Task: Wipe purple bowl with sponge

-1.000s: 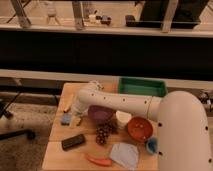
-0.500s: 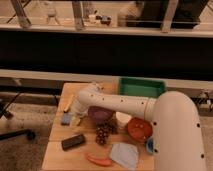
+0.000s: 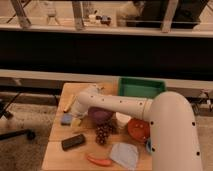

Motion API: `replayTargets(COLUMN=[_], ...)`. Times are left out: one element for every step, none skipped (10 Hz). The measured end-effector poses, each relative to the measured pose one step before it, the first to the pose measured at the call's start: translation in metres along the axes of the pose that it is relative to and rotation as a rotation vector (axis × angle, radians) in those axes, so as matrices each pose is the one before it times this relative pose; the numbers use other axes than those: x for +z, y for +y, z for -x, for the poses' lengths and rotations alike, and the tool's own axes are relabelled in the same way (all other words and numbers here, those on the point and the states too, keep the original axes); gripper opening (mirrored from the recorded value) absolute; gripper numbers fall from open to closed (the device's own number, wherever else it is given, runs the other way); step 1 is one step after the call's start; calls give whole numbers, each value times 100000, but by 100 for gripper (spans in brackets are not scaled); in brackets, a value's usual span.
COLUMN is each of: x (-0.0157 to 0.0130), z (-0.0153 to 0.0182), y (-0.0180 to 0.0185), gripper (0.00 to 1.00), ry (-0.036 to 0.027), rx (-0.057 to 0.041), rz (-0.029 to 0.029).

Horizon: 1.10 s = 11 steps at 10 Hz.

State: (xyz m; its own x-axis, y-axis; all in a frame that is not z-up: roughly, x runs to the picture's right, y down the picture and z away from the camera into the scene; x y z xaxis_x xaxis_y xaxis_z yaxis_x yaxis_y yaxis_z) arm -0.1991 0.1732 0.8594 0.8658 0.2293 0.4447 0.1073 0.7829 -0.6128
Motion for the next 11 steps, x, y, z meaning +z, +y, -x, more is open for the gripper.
replayTargets(x=[125, 69, 32, 0, -29, -98, -112, -125, -176, -189, -243], z=[-85, -29, -11, -15, -26, 46, 98, 72, -40, 31, 24], y=[9, 21, 23, 21, 34, -8, 22, 18, 18, -10, 16], gripper=[73, 63, 53, 43, 31, 23, 12, 5, 2, 2, 2], ry=[182, 129, 65, 52, 40, -27, 0, -108, -79, -177, -182], rx=[-164, -146, -119, -114, -113, -148, -292, -139, -33, -17, -183], rz=[188, 167, 116, 94, 137, -39, 45, 36, 34, -53, 43])
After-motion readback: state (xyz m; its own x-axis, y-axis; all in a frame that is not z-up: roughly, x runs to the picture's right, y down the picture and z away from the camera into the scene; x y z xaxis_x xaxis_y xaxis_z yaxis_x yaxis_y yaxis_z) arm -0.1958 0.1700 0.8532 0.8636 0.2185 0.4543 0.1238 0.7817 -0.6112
